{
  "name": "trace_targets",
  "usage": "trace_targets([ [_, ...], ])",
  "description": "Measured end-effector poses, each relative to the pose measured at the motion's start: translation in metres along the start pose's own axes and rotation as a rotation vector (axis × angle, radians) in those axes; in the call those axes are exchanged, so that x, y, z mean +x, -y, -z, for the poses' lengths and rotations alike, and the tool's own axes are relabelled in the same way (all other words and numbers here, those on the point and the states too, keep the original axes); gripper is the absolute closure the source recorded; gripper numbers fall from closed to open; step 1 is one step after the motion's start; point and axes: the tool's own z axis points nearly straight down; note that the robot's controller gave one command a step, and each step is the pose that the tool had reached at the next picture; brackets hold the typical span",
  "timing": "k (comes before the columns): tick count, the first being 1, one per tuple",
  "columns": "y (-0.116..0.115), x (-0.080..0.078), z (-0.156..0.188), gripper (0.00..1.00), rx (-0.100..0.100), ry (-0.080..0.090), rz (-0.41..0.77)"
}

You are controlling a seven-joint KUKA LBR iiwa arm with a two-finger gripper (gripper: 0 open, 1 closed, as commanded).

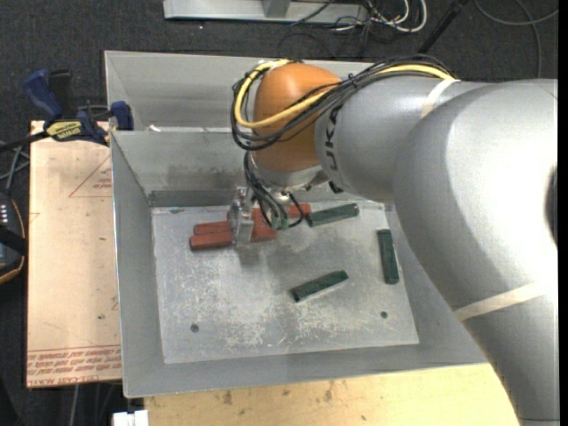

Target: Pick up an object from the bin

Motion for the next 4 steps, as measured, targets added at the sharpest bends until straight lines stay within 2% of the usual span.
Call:
trace_targets([
  [1, -0.017, 0.017, 0.049, 0.0, 0.001, -0.002, 0.141],
  [2, -0.016, 0.017, 0.048, 0.0, 0.002, -0.004, 0.141],
  [3, -0.025, 0.006, -0.008, 1.0, 0.002, -0.005, 0.054],
  [4, -0.025, 0.006, -0.008, 1.0, 0.001, -0.005, 0.054],
])
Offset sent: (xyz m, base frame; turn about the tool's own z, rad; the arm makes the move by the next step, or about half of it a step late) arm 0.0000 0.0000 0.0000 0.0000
